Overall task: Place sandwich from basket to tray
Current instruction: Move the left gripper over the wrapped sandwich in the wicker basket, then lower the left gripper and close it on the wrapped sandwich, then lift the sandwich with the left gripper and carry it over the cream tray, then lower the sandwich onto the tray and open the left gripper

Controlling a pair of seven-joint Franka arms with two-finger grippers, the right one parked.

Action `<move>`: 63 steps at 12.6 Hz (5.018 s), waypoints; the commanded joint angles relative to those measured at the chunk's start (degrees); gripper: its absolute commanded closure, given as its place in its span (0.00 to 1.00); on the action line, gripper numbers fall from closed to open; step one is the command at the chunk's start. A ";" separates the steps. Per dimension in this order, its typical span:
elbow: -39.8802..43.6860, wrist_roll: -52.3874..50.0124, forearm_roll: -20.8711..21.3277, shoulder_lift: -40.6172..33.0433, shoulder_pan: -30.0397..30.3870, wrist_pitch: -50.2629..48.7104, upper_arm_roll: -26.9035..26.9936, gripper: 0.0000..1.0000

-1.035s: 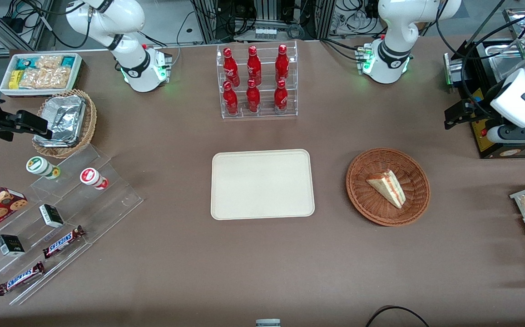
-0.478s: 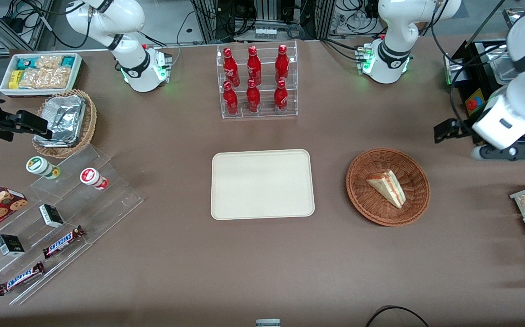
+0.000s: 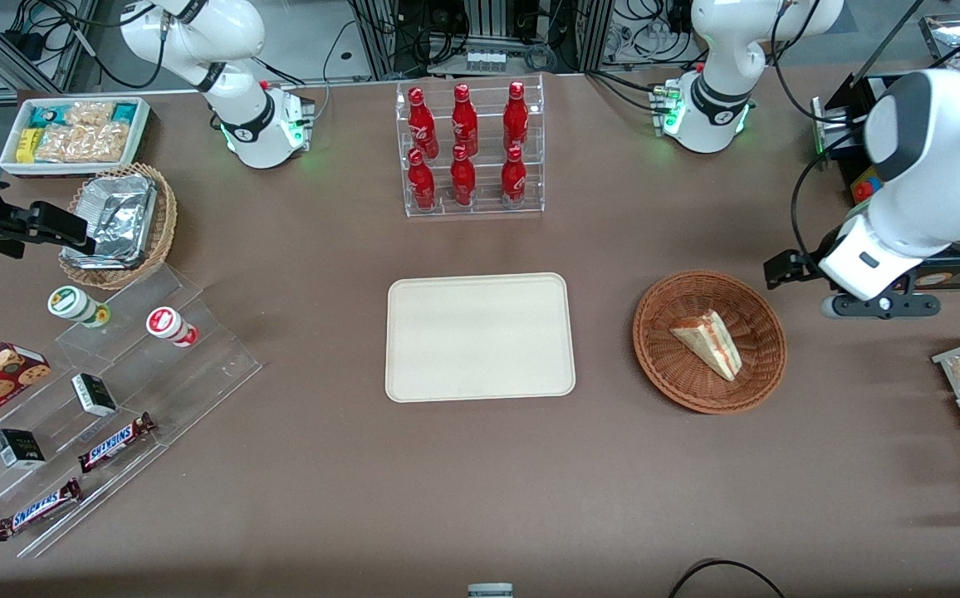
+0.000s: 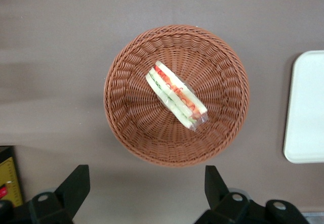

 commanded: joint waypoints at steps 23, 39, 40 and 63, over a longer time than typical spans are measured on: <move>-13.44 -55.41 0.96 13.97 -5.41 30.85 -1.68 0.00; -1.24 -54.97 3.24 11.25 -5.58 14.60 -6.76 1.00; 1.21 -54.97 3.16 12.91 -5.58 14.60 -8.69 1.00; 45.36 -57.69 18.70 52.03 -29.84 1.06 -20.13 1.00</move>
